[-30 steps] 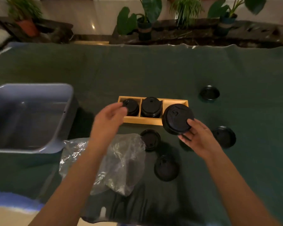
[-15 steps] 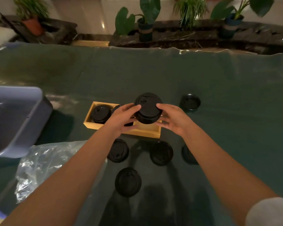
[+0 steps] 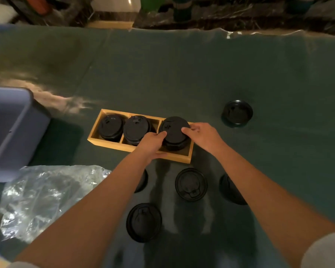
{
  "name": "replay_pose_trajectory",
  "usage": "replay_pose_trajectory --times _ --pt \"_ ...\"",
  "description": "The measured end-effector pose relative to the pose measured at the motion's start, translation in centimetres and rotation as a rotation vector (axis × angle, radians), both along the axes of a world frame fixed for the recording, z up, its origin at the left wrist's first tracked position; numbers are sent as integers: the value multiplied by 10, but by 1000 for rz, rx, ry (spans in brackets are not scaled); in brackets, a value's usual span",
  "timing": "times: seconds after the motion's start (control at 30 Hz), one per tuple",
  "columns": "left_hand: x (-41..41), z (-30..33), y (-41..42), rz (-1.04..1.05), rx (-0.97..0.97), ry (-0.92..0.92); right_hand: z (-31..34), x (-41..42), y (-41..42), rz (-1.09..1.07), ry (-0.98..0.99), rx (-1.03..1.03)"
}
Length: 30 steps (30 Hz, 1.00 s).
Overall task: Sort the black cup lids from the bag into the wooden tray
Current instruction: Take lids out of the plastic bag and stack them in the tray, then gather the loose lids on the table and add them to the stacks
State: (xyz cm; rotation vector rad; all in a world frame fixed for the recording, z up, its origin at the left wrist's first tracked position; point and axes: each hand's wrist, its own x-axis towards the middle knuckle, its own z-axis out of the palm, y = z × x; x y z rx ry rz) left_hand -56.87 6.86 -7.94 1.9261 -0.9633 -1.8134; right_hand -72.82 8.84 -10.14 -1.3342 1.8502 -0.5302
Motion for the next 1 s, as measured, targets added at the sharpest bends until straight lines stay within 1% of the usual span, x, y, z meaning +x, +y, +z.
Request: replay_pose_trajectory --times 0.1,0.17,0.23,0.33,0.4,0.47,0.53,0.6,0.63,0.7,0.73,0.83,0.9,1.0 --pt "2 -5 1 -31 -20 -55 -8 1 2 17 41 -58" --pt "1 -9 2 -56 -46 -117 -11 -1 4 18 48 -40" --pt "-2 -11 4 -111 -97 -240 -15 -3 4 26 63 -11" --pt "-2 -14 5 -265 -247 -469 -21 -2 4 32 138 -29" --pt "-2 -10 8 -319 -335 -556 -22 1 6 0 142 -42" --pt "2 -3 12 -309 -425 -568 -18 1 10 -122 55 -69" --pt "12 5 20 -204 -495 -467 -10 -1 22 -222 31 -150" --pt "33 10 39 -115 -503 -384 -1 2 50 -217 67 -226" --pt "47 9 54 -130 -500 -402 2 9 70 -186 75 -253" --pt "77 0 91 -242 -481 -512 0 34 118 -92 82 -267" --pt "90 -7 111 -304 -461 -569 -4 52 143 -31 77 -234" --pt "116 -30 161 -473 -371 -685 -25 107 195 127 45 -45" --pt "123 -43 178 -517 -327 -712 -40 129 204 114 55 33" --pt "127 -53 187 -460 -332 -727 -50 145 199 -10 93 67"
